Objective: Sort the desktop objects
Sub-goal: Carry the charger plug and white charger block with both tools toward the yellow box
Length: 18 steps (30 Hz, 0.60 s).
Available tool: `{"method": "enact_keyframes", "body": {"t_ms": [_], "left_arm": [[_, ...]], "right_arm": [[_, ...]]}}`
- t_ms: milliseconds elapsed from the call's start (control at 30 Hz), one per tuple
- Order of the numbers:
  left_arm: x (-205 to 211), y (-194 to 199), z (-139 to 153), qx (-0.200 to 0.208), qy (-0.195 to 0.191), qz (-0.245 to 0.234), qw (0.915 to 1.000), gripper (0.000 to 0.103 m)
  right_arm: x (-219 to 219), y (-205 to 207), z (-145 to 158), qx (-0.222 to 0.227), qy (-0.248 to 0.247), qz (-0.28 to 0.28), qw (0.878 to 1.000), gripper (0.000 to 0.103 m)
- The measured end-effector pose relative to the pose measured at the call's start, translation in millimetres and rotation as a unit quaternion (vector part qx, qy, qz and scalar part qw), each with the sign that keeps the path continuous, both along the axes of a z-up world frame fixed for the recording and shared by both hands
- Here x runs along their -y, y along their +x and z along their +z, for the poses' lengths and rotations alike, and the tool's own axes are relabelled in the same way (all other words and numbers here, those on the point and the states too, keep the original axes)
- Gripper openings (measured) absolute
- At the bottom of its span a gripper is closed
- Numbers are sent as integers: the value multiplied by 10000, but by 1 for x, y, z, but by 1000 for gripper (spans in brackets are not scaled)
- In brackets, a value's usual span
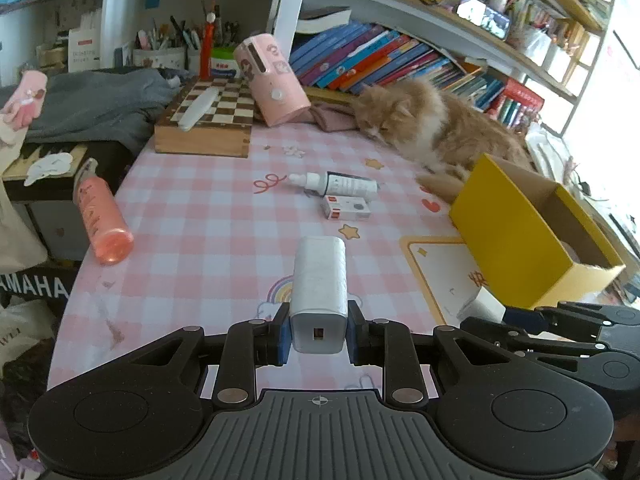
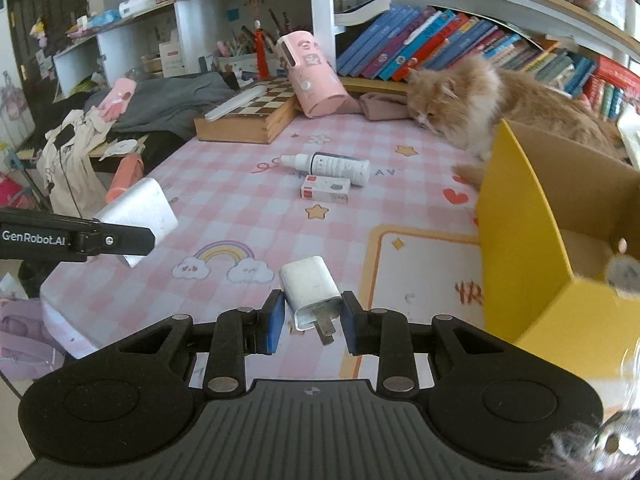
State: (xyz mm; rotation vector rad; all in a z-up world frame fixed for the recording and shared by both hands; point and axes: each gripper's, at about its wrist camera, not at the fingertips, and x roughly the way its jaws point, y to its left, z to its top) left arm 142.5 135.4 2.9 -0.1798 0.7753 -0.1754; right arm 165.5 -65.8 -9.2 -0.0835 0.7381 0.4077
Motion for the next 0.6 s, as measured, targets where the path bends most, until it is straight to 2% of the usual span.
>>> {"method": "enact_keyframes", "body": {"t_ms": [200, 600], "left_arm": [[6, -24, 2, 92, -57, -175, 9998, 25], [26, -60, -7, 12, -78, -750, 9971, 25]], "right_arm": [[7, -28, -1, -177, 131, -280, 9994, 27], [19, -75, -4, -234, 185, -731, 9969, 27]]}}
